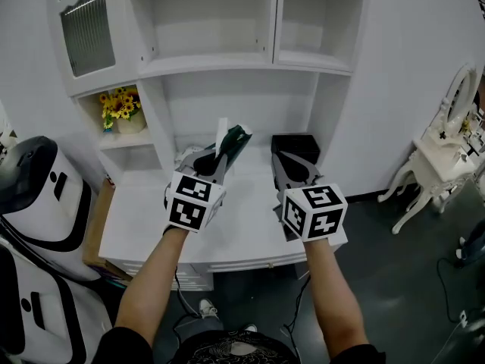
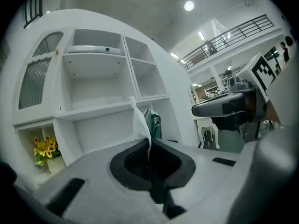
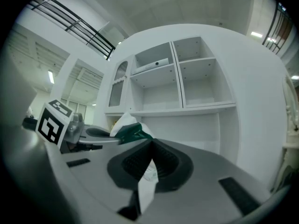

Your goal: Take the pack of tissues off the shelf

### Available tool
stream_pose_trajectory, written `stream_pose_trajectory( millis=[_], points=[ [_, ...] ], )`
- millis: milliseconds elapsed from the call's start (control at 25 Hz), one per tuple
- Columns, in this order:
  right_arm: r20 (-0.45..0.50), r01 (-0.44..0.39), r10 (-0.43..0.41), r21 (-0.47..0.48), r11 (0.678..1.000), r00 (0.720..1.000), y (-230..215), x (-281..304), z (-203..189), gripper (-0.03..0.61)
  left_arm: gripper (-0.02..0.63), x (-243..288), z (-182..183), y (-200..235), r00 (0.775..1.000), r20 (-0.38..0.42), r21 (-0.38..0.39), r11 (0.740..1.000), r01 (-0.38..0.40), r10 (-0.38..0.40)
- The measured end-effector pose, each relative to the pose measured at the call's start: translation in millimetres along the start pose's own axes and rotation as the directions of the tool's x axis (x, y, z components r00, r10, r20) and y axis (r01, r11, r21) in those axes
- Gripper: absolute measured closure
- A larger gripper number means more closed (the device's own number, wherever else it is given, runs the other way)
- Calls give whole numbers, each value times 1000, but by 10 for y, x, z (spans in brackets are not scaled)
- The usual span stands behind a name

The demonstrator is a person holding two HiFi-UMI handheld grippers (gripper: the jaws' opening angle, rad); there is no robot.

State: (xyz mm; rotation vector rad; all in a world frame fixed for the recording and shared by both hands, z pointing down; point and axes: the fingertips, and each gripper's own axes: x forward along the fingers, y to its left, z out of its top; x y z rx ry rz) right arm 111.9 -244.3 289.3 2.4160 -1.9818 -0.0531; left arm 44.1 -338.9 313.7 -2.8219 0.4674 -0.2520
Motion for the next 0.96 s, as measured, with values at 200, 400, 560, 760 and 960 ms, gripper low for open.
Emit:
stream_pose_trajectory(
  millis=[200, 400, 560, 760, 960],
  points=[
    [-12, -25, 25, -9, 1000, 1000, 94, 65, -60, 575, 604, -143, -123, 30, 999, 10, -63, 997, -37, 38],
    [-20, -40, 40, -17, 999, 999, 142, 103, -75, 575, 604, -215, -137, 115, 998, 11, -78, 995, -60, 61],
    [-23, -46, 46, -15, 999, 999, 183, 121, -90, 575, 604, -249, -134, 143, 998, 12, -75, 995, -63, 64],
    [-26, -53, 53, -17, 998, 998, 198, 128, -77, 575, 604, -270, -130, 159, 998, 11, -78, 995, -65, 66],
    [-27, -53, 53, -18, 998, 998, 214, 121, -71, 575, 604, -275, -126, 145, 998, 12, -81, 995, -59, 61]
  ],
)
